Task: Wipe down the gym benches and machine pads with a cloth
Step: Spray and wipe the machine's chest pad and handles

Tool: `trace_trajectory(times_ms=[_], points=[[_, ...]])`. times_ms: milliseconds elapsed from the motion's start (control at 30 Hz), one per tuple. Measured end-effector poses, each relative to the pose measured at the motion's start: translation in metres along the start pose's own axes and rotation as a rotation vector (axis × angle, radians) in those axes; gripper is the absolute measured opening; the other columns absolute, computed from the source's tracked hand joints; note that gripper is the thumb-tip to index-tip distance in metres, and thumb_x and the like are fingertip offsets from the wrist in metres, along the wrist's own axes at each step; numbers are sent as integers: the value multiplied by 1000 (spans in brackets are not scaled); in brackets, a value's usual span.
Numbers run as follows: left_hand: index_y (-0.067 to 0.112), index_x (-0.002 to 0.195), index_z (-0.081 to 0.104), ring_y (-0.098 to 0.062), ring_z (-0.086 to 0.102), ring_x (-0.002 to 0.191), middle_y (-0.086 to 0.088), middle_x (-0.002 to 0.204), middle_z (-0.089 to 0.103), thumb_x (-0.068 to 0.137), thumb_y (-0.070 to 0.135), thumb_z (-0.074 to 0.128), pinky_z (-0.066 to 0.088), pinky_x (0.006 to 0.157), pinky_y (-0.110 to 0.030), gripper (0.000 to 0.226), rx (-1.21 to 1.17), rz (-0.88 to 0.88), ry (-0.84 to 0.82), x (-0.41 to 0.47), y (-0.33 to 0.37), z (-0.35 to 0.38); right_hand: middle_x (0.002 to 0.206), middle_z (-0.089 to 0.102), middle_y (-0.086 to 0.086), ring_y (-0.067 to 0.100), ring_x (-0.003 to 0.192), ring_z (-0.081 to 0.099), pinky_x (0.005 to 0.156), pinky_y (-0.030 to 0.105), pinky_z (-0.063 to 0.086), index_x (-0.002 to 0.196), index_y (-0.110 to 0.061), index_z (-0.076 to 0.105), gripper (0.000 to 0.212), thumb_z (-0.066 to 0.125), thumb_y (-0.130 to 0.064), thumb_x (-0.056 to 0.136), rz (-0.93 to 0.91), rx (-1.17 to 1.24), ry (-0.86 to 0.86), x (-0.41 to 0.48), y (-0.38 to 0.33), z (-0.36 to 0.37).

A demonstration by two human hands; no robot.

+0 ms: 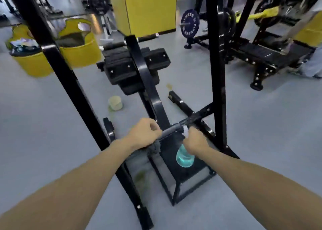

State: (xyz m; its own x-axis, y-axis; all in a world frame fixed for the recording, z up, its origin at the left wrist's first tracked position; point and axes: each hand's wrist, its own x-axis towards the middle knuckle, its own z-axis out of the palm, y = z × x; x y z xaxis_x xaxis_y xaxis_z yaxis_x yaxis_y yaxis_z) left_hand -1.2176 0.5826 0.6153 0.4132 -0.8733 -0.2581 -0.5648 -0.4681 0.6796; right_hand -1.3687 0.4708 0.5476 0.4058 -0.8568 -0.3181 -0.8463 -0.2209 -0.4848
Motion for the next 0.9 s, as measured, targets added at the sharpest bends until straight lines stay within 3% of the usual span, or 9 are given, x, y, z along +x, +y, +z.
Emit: trace_trajectory(times_ms=[67, 200, 333, 433, 633, 700, 767, 833, 900], points=[[18, 82, 62, -10, 53, 65, -1, 76, 61, 94, 13, 62, 42, 55, -13, 13, -55, -31, 11, 18, -24, 31, 119, 59, 15, 35, 110, 57, 79, 33, 42, 111, -7, 49, 19, 51, -12, 92, 57, -25, -47, 37, 37, 43], [8, 99, 64, -3, 42, 55, 4, 73, 50, 95, 4, 59, 34, 48, -7, 8, -98, -31, 101, 53, -66, 89, 118, 60, 15, 33, 107, 59, 75, 33, 41, 118, -5, 49, 26, 53, -10, 92, 125, -62, -121, 96, 97, 122], [14, 102, 68, -14, 57, 92, 0, 104, 60, 95, 12, 61, 40, 74, -16, 11, -55, -61, 105, 82, -108, 133, 116, 59, 17, 34, 103, 59, 79, 37, 47, 118, -5, 49, 27, 51, -6, 91, 163, -47, -148, 139, 137, 182], [18, 101, 68, -15, 57, 102, 1, 111, 62, 96, 15, 61, 41, 82, -22, 9, -57, -80, 71, 93, -122, 143, 115, 59, 18, 34, 102, 59, 80, 40, 48, 117, -4, 48, 26, 49, -5, 91, 150, -48, -162, 156, 152, 200], [14, 102, 69, -14, 57, 91, 5, 94, 60, 96, 13, 61, 44, 70, -18, 10, -103, -117, 108, 90, -93, 123, 126, 54, 10, 33, 117, 52, 97, 45, 41, 124, -12, 49, 30, 50, -20, 95, 146, -116, -136, 151, 121, 164], [12, 99, 69, -13, 56, 83, 7, 84, 58, 96, 13, 61, 42, 63, -12, 9, -125, -118, 124, 84, -69, 101, 123, 57, 11, 31, 113, 54, 92, 36, 43, 126, -14, 53, 31, 45, -23, 98, 37, 79, -166, 138, 83, 129], [16, 91, 68, -12, 55, 76, 9, 77, 59, 98, 18, 60, 43, 62, -15, 11, -135, -91, 153, 76, -35, 62, 116, 60, 8, 23, 97, 56, 81, 30, 48, 125, -20, 55, 30, 40, -31, 101, -60, 451, -318, 119, 31, 82], [15, 91, 67, -11, 53, 73, 9, 76, 58, 103, 28, 53, 44, 69, -25, 23, -158, -56, 208, 63, 7, 14, 122, 61, 5, 21, 97, 60, 89, 40, 54, 132, -29, 48, 38, 36, -48, 101, -93, 792, -557, 89, -26, 24], [7, 102, 68, -4, 51, 75, 11, 82, 56, 107, 34, 39, 39, 78, -30, 40, -233, -53, 302, 47, 50, -36, 125, 62, 9, 27, 111, 63, 90, 50, 55, 136, -36, 44, 48, 37, -60, 96, -208, 996, -734, 59, -81, -32]])
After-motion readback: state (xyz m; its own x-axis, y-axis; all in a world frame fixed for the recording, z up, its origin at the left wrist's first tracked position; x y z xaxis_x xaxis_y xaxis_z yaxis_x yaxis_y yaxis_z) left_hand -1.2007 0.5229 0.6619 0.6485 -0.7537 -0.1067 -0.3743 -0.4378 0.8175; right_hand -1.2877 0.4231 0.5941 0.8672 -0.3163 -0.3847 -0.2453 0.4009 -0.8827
